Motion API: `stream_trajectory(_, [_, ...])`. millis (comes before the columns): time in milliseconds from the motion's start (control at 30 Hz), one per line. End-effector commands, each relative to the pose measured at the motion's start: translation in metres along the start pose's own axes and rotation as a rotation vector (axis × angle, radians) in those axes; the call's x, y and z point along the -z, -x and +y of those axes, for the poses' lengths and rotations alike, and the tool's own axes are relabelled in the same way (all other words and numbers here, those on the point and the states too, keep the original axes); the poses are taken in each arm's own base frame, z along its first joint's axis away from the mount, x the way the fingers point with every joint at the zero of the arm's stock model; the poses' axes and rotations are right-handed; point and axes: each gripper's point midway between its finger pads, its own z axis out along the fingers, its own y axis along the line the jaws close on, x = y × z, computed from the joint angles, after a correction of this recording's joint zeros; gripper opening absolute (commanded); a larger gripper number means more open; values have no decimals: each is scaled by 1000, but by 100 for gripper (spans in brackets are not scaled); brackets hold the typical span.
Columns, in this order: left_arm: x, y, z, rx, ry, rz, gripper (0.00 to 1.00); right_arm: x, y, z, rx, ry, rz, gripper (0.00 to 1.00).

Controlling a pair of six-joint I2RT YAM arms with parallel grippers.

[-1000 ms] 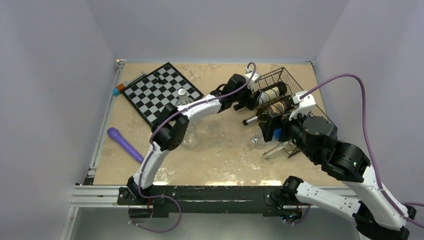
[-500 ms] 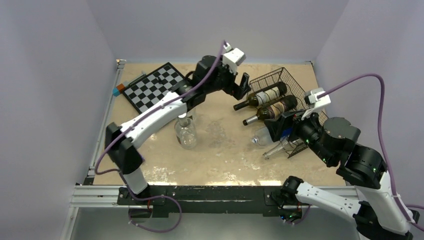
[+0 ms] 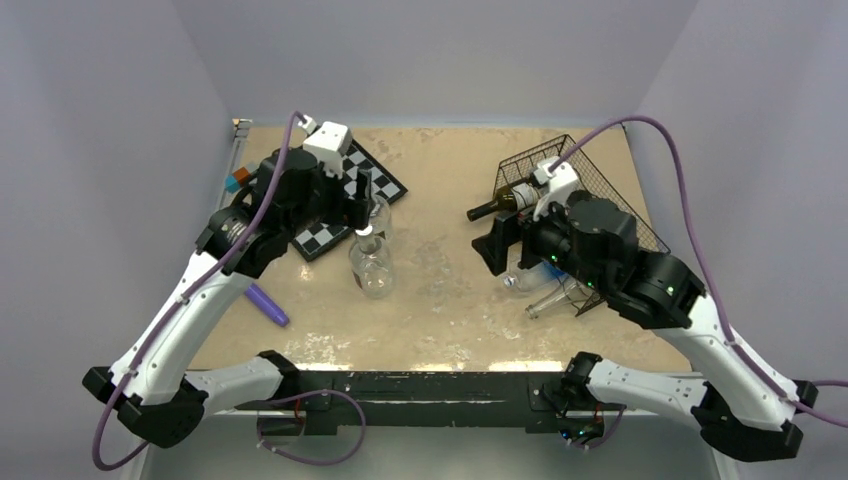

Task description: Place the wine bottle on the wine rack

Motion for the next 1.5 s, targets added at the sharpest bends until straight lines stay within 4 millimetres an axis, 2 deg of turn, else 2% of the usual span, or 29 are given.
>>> stream_trajectory(0, [13, -54, 29, 43, 120, 163, 98, -23, 4, 28, -50, 104, 18, 98])
stream_trajectory(133, [7, -96, 23, 50, 81, 302, 94, -41, -5, 38, -69, 122, 89, 96])
stream_trajectory(200, [1, -108, 16, 65, 45, 325, 92, -49, -11, 42, -78, 125, 121, 95])
stream_trajectory(400, [-26, -119, 2, 74, -21, 335, 81, -56, -23, 41, -104, 108, 167, 94])
stream_trajectory(567, [-47, -124, -3, 64, -37, 376, 77, -56, -32, 32, -111, 64, 176, 94])
stream_trajectory(767, [-60, -127, -3, 23, -35, 446, 68, -52, -40, 21, -116, 18, 178, 94])
stream_trajectory(867, [-61, -129, -5, 3, -62, 482, 57, -52, -43, 17, -113, 0, 178, 94])
stream_trajectory(1000, [-62, -134, -5, -52, -82, 551, 33, -53, -44, 13, -105, -19, 179, 94])
stream_trajectory(1067, [-61, -135, -7, -67, -100, 579, 26, -53, -43, 12, -97, -24, 179, 94])
stream_trajectory(1133, [-56, -135, -9, -79, -118, 604, 29, -54, -43, 12, -88, -28, 180, 95])
stream_trajectory(1200, [-51, -134, -9, -91, -123, 621, 45, -55, -42, 11, -80, -30, 178, 95])
stream_trajectory(1300, [-47, -131, -5, -101, -102, 619, 58, -57, -42, 12, -74, -29, 180, 95])
stream_trajectory(1367, [-43, -129, -5, -102, -102, 621, 58, -58, -43, 12, -73, -29, 184, 95])
stream_trajectory(1467, [-41, -129, -8, -101, -130, 629, 49, -59, -43, 13, -71, -26, 187, 95])
